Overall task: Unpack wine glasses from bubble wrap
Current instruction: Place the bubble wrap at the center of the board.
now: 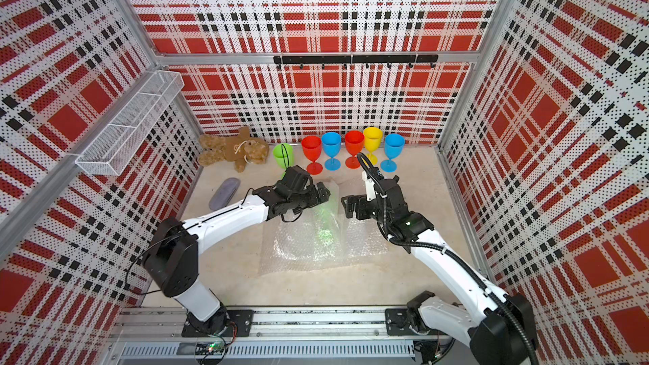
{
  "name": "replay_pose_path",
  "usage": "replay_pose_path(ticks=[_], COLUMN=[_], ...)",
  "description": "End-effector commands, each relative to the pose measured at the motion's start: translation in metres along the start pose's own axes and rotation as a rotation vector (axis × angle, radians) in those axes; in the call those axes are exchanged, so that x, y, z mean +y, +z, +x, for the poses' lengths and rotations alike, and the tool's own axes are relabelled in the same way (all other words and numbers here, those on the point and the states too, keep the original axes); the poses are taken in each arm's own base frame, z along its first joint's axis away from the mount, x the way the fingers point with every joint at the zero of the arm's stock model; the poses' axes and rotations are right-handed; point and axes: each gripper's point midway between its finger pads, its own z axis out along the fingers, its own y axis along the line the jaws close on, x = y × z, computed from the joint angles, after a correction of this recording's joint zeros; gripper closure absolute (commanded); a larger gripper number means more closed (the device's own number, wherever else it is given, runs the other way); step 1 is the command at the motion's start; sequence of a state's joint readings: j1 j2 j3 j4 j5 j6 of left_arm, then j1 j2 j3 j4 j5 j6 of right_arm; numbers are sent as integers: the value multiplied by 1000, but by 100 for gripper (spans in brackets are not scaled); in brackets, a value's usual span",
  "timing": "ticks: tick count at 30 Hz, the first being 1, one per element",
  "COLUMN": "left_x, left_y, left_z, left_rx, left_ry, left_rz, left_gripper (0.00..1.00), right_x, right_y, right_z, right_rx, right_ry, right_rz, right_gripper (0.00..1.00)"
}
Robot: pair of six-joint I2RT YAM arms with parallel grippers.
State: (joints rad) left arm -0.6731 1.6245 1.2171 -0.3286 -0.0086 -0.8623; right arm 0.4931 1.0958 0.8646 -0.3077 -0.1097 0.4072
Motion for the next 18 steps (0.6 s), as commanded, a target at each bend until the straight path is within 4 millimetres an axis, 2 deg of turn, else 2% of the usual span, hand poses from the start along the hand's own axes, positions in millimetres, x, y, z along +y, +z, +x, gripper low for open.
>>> replay_pose_path(ticks=[1,5,7,11,15,18], left_x=[-4,11,23,39,50,54], left_y=[-35,-69,-78,-88,-92,-87], left_z=[-24,-35,-39,-37,-25,-13], left_rx=[-118,-212,-238,-254,-266,-251], left_ry=[37,-16,-14,47,45,49], left_rz=[57,220,222,145,146,144], left_gripper=[2,2,2,1,1,0], right_x=[17,37,50,65,57,62], right_y=[-5,6,15,38,59,71], right_z=[-7,11,27,56,70,84], right_rx=[-12,106,180,321,401,459], right_ry=[-35,-94,-136,-212,-270,-288], right_rz=[-88,-161,-186,-158,-48,-50], right_gripper=[0,3,3,2,0,0])
